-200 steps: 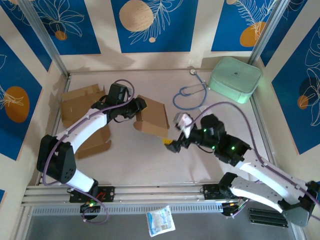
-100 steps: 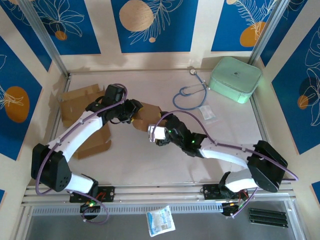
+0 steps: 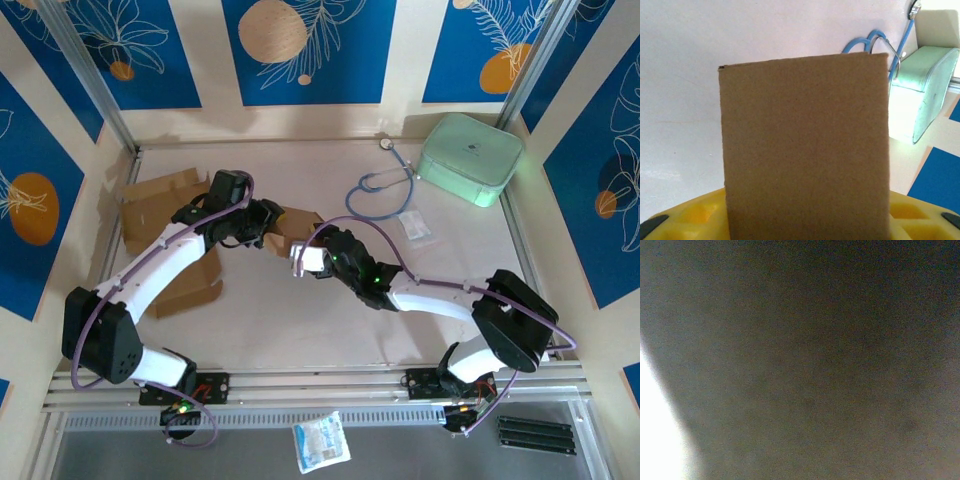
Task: Fold the paper box
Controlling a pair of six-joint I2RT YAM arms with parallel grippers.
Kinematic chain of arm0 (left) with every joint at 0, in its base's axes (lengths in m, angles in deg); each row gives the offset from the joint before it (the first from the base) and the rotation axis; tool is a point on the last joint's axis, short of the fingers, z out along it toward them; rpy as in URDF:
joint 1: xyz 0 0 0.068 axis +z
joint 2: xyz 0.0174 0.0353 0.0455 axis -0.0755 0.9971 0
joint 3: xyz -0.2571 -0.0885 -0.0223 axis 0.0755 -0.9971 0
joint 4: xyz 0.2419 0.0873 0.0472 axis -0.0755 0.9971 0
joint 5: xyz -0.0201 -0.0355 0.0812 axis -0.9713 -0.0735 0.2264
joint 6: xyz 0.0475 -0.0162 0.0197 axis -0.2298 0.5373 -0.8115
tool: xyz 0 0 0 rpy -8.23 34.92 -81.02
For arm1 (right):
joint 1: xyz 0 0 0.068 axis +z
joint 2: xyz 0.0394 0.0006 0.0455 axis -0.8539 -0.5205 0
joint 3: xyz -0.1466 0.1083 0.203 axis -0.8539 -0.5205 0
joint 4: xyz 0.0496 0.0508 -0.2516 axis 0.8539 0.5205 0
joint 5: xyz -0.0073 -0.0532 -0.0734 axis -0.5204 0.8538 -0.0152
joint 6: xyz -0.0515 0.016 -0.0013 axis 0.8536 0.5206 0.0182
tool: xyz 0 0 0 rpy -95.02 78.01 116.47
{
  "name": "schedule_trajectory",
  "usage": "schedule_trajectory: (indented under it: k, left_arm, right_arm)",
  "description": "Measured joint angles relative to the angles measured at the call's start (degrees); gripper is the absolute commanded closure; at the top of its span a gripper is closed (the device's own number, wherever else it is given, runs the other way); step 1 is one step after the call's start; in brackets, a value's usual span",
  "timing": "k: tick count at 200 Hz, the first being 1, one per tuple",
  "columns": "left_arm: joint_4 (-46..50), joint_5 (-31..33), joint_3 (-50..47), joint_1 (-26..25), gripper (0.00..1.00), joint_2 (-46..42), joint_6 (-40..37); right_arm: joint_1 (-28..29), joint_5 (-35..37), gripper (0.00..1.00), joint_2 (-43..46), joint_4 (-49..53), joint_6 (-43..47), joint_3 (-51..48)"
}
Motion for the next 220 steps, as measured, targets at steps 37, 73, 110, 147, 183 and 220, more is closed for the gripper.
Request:
schedule_trajectory:
  k: [37,73,110,147,183,220]
  left_arm:
    - [1.4,0.4,0.1,-0.1,0.23,-1.7,-2.6]
    - [3.2,5.3,2.2,0.0,0.12,-4.2,-9.4]
    - [1.5,13.0,1.8,0.2,0.13,-11.8,-20.8]
    - [-5.3,12.5,-2.9,0.2,0.19,-22.4,-42.2]
    - [-5.4,4.5,-3.7,0.2,0.19,-24.7,-60.4]
    - [-3.5,0.5,-6.6,0.2,0.19,-25.0,-70.2]
  right_arm:
    - [-1.0,-4.1,0.54,4.5,5.9,-3.8,0.8]
    - [-2.7,-7.9,0.55,9.8,14.3,-5.8,1.2]
    - [-7.8,-15.3,0.55,14.7,34.1,-5.5,6.1]
    - [-12.6,-22.9,0.54,14.5,57.7,-2.8,19.6]
    - [-12.9,-26.2,0.54,7.8,73.4,-0.7,29.7]
    - [-12.9,-26.5,0.53,0.4,76.9,-0.4,30.7]
